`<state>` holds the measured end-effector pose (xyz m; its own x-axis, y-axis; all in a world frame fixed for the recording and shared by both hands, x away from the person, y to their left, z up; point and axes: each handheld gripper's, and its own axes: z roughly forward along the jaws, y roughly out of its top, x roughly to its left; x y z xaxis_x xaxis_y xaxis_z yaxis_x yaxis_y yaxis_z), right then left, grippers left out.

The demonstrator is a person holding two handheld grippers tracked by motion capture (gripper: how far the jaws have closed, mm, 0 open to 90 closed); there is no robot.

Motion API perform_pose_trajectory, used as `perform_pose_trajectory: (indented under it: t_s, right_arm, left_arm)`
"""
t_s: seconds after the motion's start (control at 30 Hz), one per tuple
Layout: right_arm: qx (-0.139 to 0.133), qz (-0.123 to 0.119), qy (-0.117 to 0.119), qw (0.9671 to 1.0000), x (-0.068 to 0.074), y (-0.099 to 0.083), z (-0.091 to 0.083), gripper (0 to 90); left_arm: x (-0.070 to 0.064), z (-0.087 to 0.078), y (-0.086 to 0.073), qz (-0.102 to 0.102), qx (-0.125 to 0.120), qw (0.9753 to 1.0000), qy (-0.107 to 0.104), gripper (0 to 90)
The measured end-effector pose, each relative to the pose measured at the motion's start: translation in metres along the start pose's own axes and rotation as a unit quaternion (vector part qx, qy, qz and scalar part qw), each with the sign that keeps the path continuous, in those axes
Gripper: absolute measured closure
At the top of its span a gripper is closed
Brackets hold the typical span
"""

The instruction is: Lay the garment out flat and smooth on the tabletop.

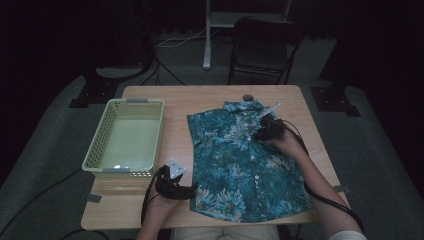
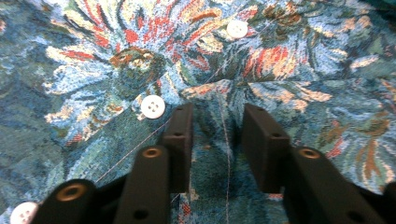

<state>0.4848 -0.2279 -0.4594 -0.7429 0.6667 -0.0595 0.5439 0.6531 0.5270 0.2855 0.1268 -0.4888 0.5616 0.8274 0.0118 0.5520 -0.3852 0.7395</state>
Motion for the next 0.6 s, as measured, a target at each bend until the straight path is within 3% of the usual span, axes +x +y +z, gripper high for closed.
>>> perform_pose_trajectory:
  t_s: [0.2, 0.33, 0.5, 0.6]
  right_arm:
    - [0.004, 0.002, -0.022, 0.9997, -0.002, 0.002, -0.003, 85.2]
    - [-0.02, 0.038, -0.025, 0.9988, -0.016, -0.001, -0.015, 87.0]
    - [-0.044, 0.08, -0.059, 0.9941, -0.04, -0.008, -0.037, 87.3]
    - [-0.052, 0.109, -0.083, 0.9892, -0.054, -0.014, -0.05, 87.3]
  left_arm:
    - [0.0, 0.0, 0.0, 0.001, 0.0, 1.0, -0.001, 11.8]
    - [0.0, 0.0, 0.0, 0.001, -0.001, 1.0, -0.001, 11.8]
    - [0.0, 0.0, 0.0, 0.001, -0.001, 1.0, -0.004, 11.8]
    - [0.0, 0.0, 0.0, 0.001, -0.001, 1.0, -0.004, 11.8]
